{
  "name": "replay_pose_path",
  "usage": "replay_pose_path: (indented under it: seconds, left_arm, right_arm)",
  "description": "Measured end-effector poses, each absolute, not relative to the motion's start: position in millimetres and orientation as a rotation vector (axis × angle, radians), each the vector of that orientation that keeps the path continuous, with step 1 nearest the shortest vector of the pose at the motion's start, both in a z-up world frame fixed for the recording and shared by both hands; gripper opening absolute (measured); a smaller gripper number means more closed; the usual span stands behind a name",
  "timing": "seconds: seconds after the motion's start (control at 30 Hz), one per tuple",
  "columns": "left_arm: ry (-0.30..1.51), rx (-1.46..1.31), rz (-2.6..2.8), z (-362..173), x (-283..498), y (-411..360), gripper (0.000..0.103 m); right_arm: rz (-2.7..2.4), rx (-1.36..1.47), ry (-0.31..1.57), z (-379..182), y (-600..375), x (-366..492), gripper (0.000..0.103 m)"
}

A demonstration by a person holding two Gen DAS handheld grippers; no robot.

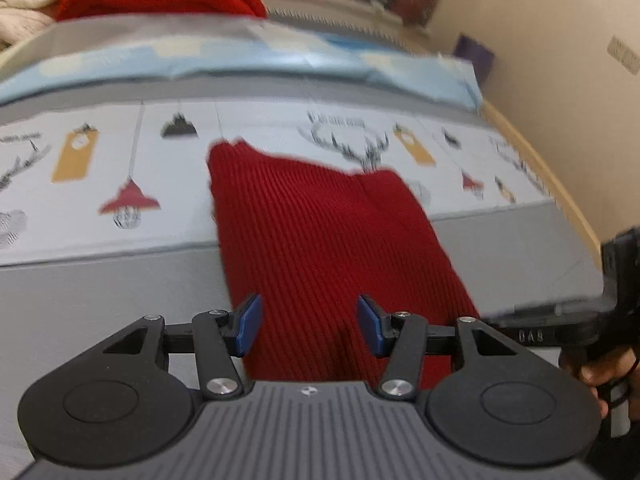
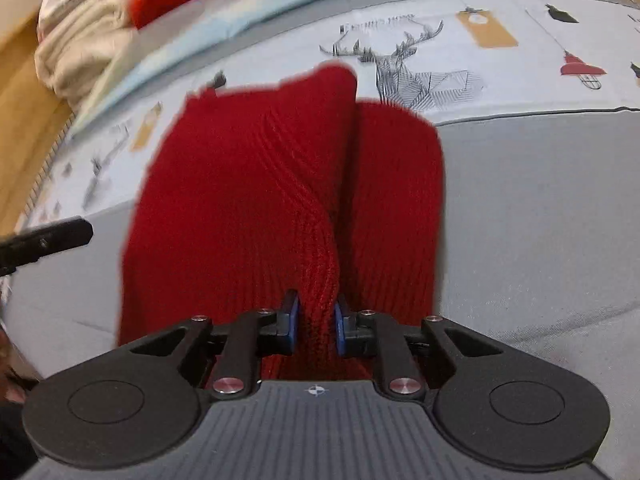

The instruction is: Fold small clothes

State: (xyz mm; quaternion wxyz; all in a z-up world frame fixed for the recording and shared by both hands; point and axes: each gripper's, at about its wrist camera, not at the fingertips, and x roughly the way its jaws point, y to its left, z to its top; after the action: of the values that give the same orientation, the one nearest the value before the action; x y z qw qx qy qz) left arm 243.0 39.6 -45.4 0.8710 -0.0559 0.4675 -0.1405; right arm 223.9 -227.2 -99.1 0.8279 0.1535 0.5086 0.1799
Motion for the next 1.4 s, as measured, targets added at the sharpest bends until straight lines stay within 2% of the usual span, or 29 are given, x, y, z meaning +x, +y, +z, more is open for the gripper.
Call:
replay_pose_path:
  seconds: [0.13,0.3,0.47,0.5,0.67,0.73,0.83,0.93,0.97,1.0,1.07,1.13,1.23,1.4]
  left_arm:
    - [1.118,-0.016,-0.254,-73.8,244.1,28.1,0.056]
    - [1.031,-0.097,-0.288,-54.7,240.0,37.6,0.056]
    - [1.185,0.028,-0.251,-89.6,244.1,25.0,0.058]
    - [1.187,0.058,-0.245,-92.3,242.5,21.4,0.058]
    - [1.093,0.039,-0.266,-66.2,233.8,22.9,0.057]
    - [1.119,0.063,-0.250,-73.6,232.9,22.5,0.057]
    - [1.168,0.120,-0.226,-89.7,226.8,18.9,0.061]
    - [1.059,0.170,-0.197,-63.0,213.6,16.1,0.061]
    - [1.007,0.186,-0.184,-51.8,206.5,16.4,0.066]
    - [0.954,0.193,-0.170,-39.0,198.7,17.4,0.077]
    - [0.853,0.177,-0.131,-13.0,179.4,21.5,0.088]
    - [0.783,0.142,-0.105,7.1,157.0,23.7,0.091]
    - [0.723,0.078,-0.074,21.8,115.4,24.6,0.092]
    - [0.733,0.010,-0.023,21.6,60.1,12.1,0.092]
  right_arm:
    - [0.386,0.327,1.018,-85.8,-226.3,221.2,0.025]
    - [0.383,0.347,0.949,-64.4,-240.5,208.3,0.026]
    - [0.376,0.271,1.035,-89.8,-239.5,210.5,0.032]
    - [0.373,0.248,1.047,-93.2,-238.1,210.2,0.039]
    - [0.375,0.270,0.999,-81.8,-241.0,204.5,0.039]
    - [0.366,0.252,1.002,-82.9,-242.3,204.2,0.039]
    - [0.323,0.181,1.059,-94.7,-238.9,204.8,0.049]
    - [0.286,0.193,1.003,-73.7,-238.7,193.5,0.048]
    - [0.272,0.202,0.949,-60.4,-240.9,184.9,0.049]
    - [0.261,0.212,0.899,-49.6,-243.5,176.2,0.050]
    - [0.228,0.230,0.787,-28.0,-250.0,152.6,0.056]
    - [0.186,0.222,0.701,-15.1,-253.8,126.7,0.070]
    - [0.143,0.225,0.627,-9.4,-256.4,91.3,0.083]
    - [0.132,0.252,0.623,-22.7,-248.6,34.8,0.083]
